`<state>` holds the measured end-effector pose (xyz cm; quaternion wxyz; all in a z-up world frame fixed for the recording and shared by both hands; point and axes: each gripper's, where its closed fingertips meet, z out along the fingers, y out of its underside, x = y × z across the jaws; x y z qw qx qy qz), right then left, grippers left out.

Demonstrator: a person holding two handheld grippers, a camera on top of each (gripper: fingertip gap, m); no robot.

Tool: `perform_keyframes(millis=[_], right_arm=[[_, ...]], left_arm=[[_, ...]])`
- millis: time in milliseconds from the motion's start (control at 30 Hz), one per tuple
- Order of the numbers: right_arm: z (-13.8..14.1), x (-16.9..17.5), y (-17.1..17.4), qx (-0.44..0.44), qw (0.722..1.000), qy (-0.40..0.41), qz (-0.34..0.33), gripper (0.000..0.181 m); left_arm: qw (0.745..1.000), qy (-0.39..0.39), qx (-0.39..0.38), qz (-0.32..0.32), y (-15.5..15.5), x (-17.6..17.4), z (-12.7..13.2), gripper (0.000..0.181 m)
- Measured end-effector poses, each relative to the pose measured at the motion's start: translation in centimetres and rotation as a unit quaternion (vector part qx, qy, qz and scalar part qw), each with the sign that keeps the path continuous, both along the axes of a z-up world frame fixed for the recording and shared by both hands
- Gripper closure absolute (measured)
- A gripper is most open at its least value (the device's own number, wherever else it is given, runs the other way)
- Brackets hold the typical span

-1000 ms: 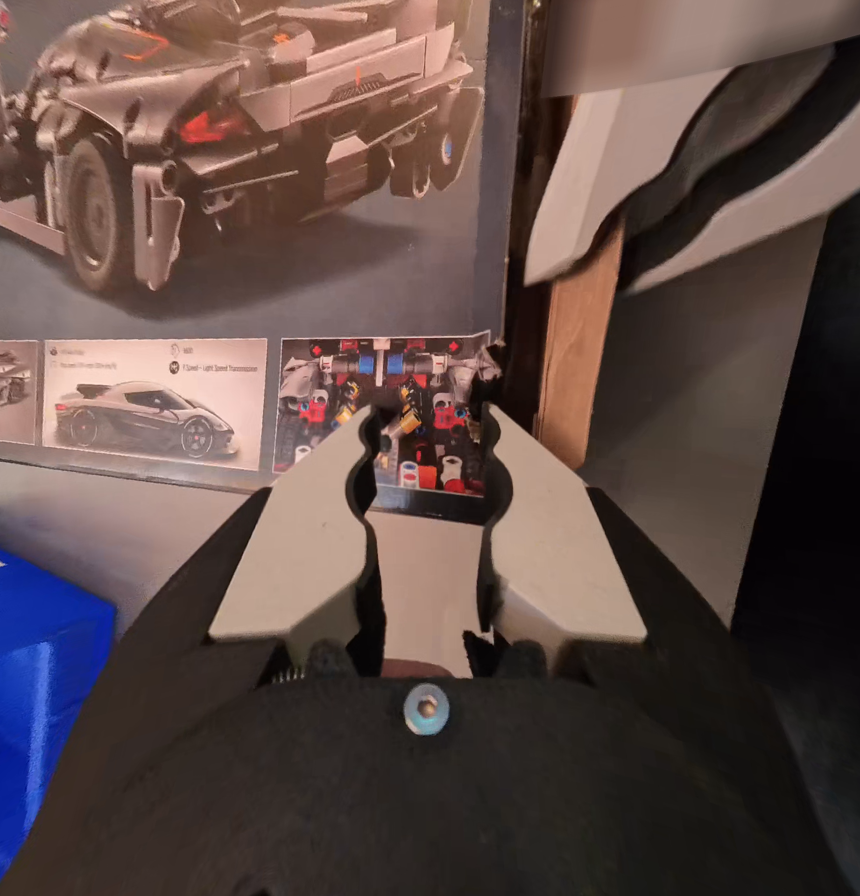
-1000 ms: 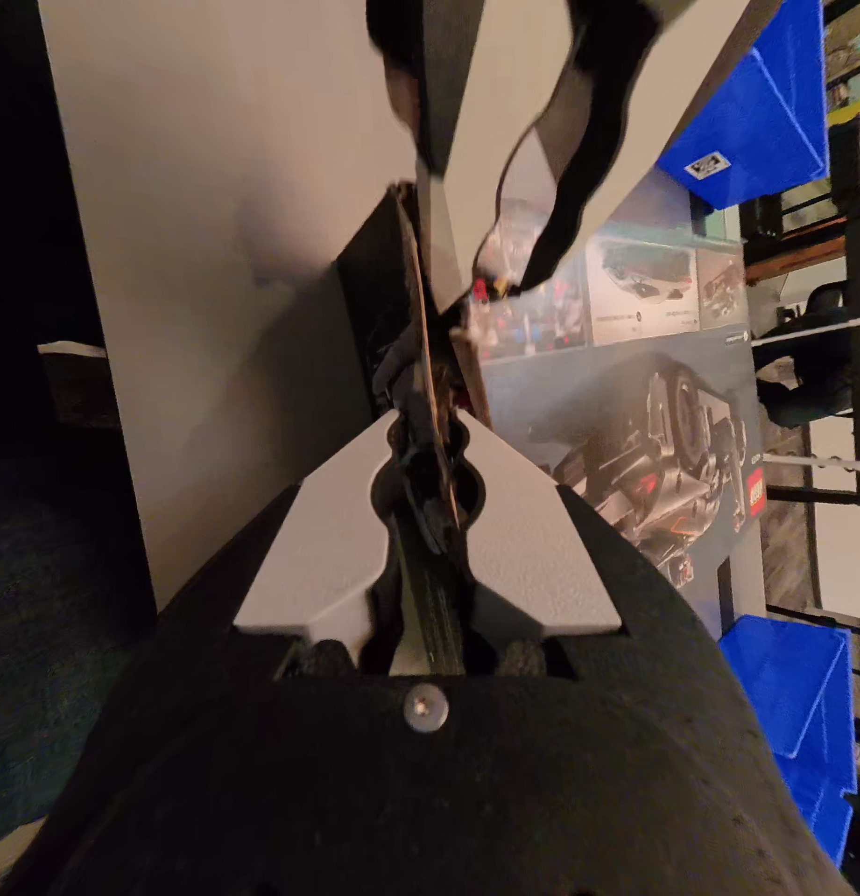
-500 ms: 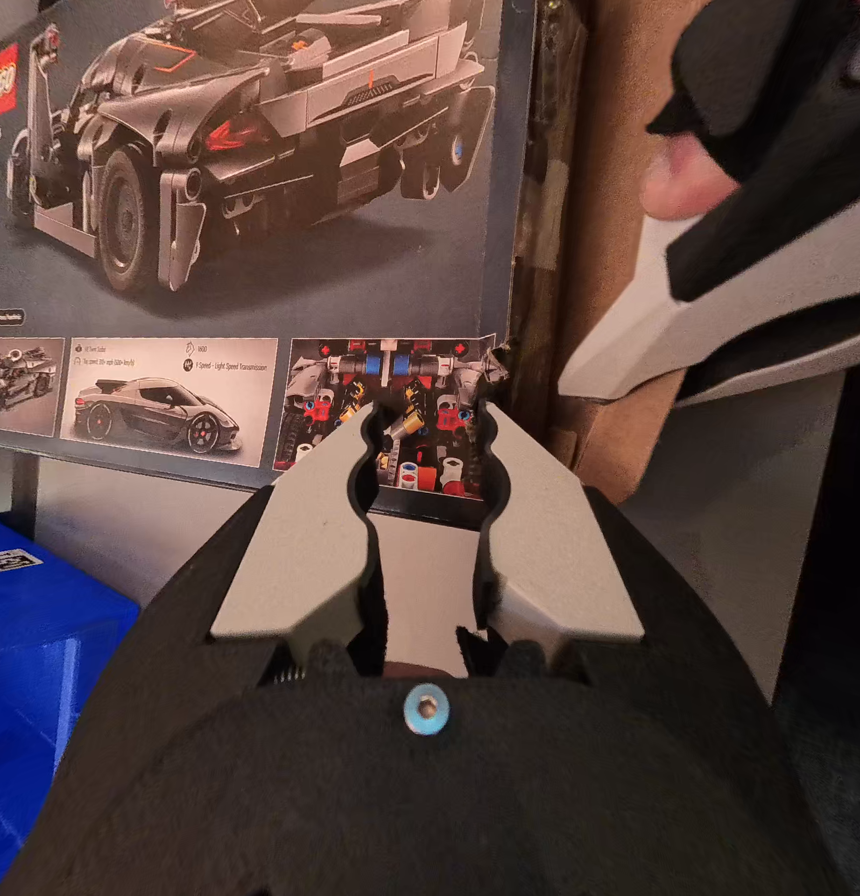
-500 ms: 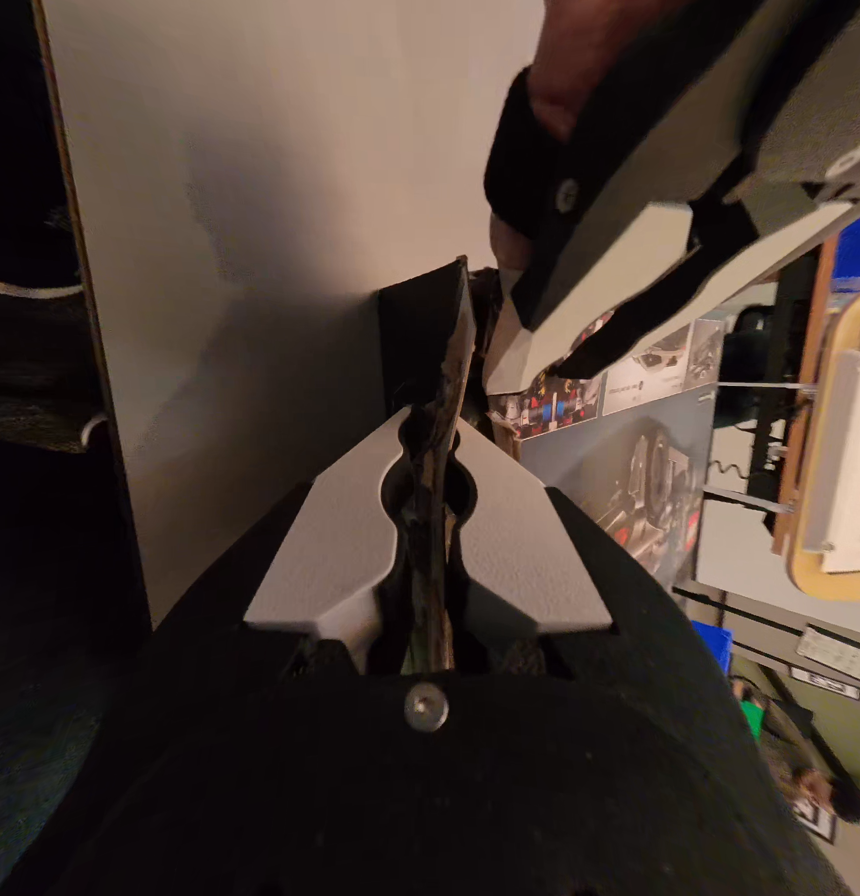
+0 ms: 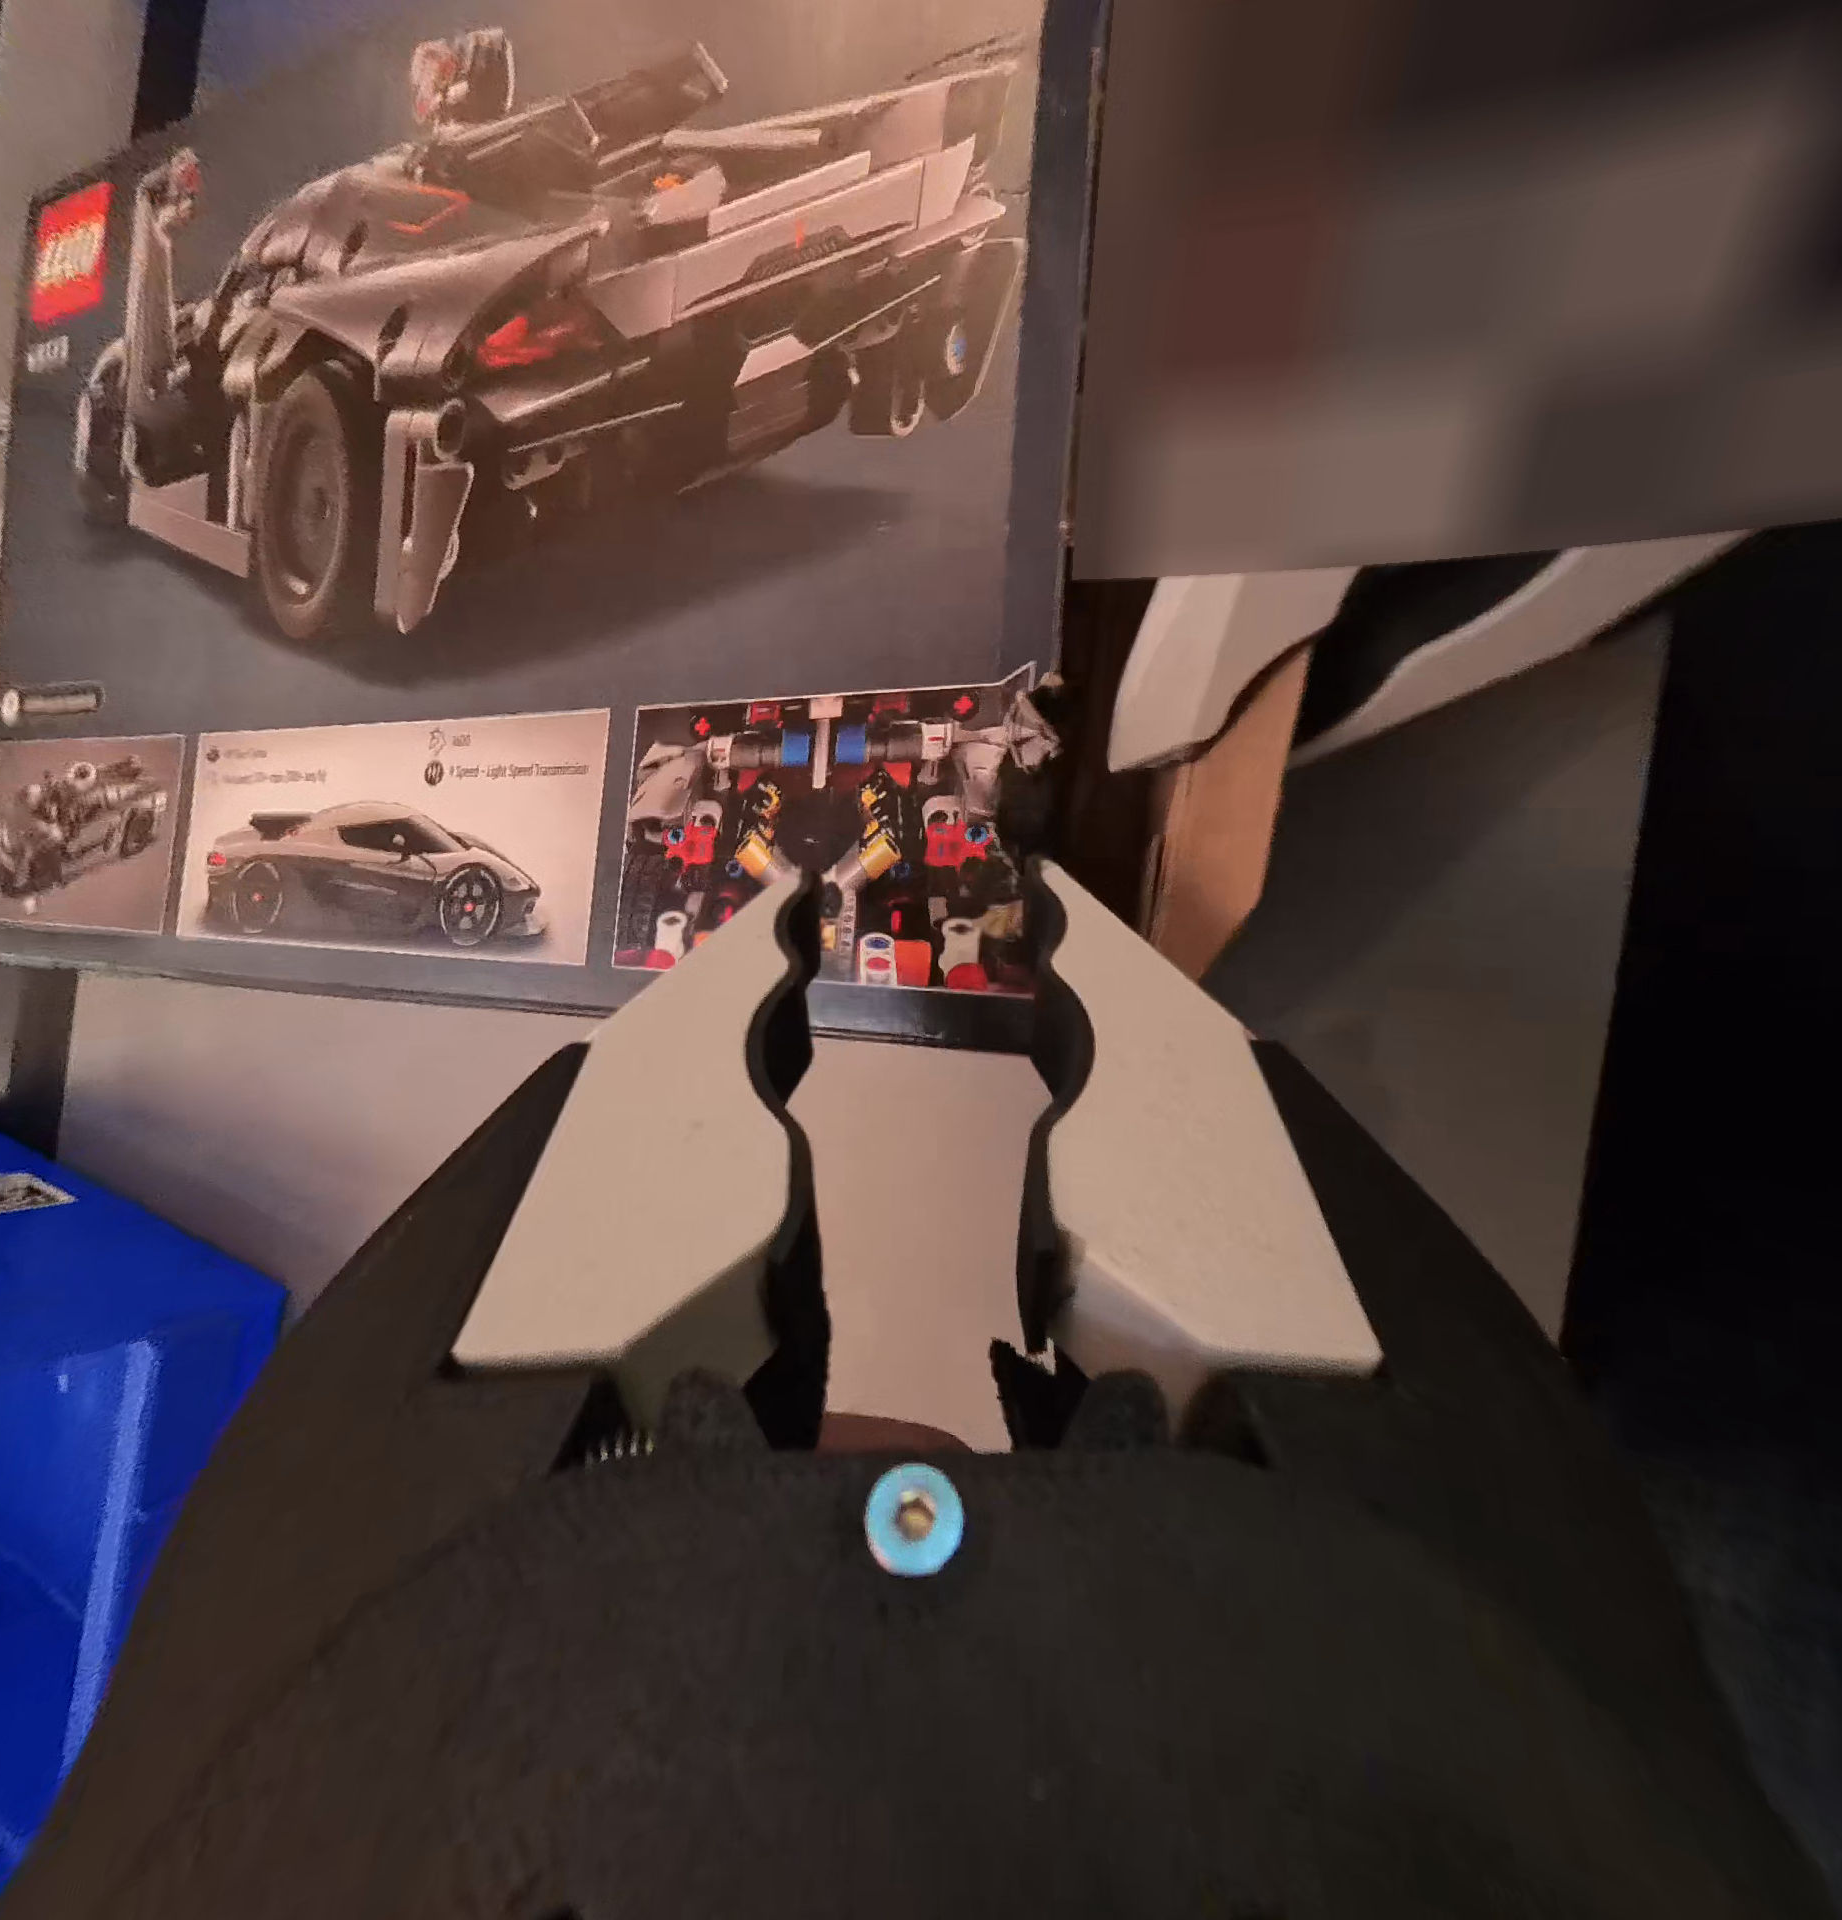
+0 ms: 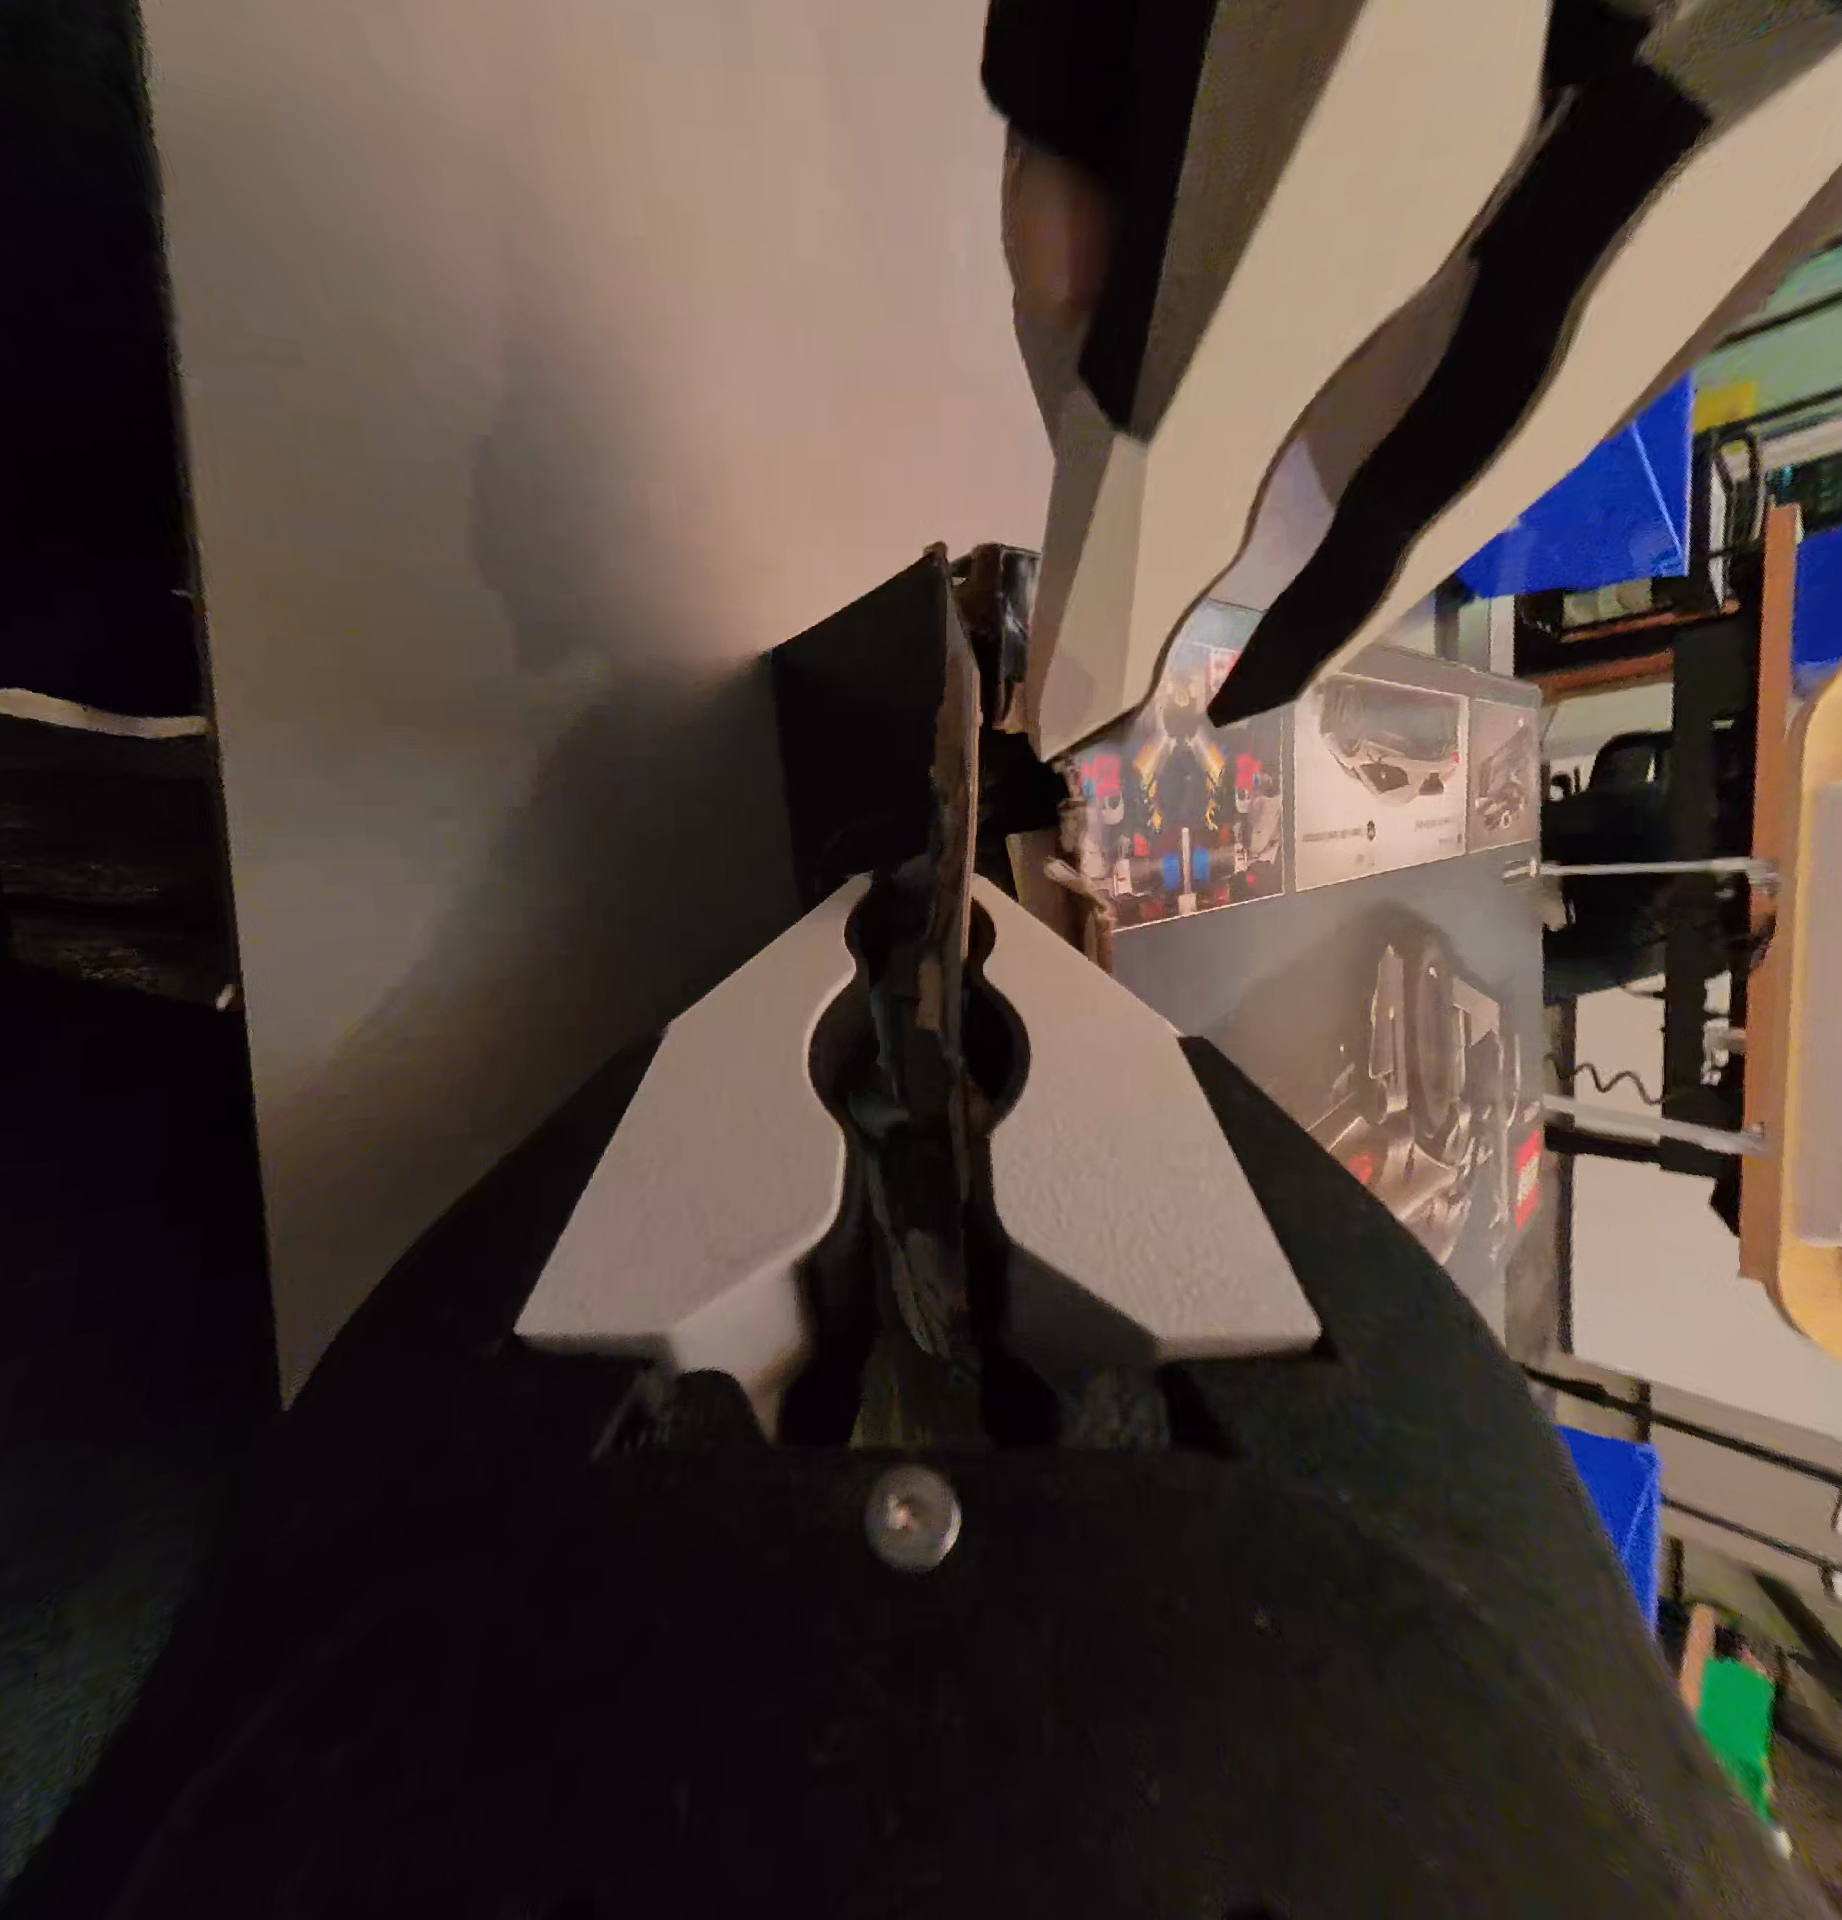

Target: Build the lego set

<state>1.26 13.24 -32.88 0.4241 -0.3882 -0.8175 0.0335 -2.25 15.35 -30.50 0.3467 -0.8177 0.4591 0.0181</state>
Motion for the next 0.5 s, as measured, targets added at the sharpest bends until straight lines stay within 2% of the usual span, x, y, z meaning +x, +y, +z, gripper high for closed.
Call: perform_keyframes(millis=[67, 167, 267, 333, 367, 433, 500], right_arm=[[0.0, 0.5, -0.3, 0.012, 1.0, 0.001, 0.028, 0.173], [0.0, 1.7, -0.2, -0.003, 0.999, 0.004, 0.042, 0.173], [0.0, 2.5, -0.1, -0.009, 0.999, 0.006, 0.052, 0.173], [0.1, 2.6, 0.0, -0.017, 0.999, 0.001, 0.049, 0.172], [0.5, 2.6, -0.1, -0.022, 0.999, 0.005, 0.047, 0.173], [1.3, 2.4, -0.5, -0.035, 0.998, 0.019, 0.05, 0.171], [1.4, 2.1, -1.0, -0.03, 0.998, 0.017, 0.056, 0.17]], left_arm=[[1.0, 0.001, 0.01, -0.015, -0.6, 0.3, 0.3, 0.142], [0.999, 0.017, 0.019, -0.027, -1.6, 0.1, 0.7, 0.141], [0.998, -0.001, 0.047, -0.04, -2.0, 0.9, 0.8, 0.142], [0.997, -0.008, 0.044, -0.057, -2.2, 1.7, 0.7, 0.141], [0.997, -0.01, 0.037, -0.071, -2.6, 2.0, 0.6, 0.132], [0.997, -0.004, 0.042, -0.071, -2.6, 1.6, 0.4, 0.126], [0.996, -0.019, 0.043, -0.071, -2.7, 1.7, 0.3, 0.132]])
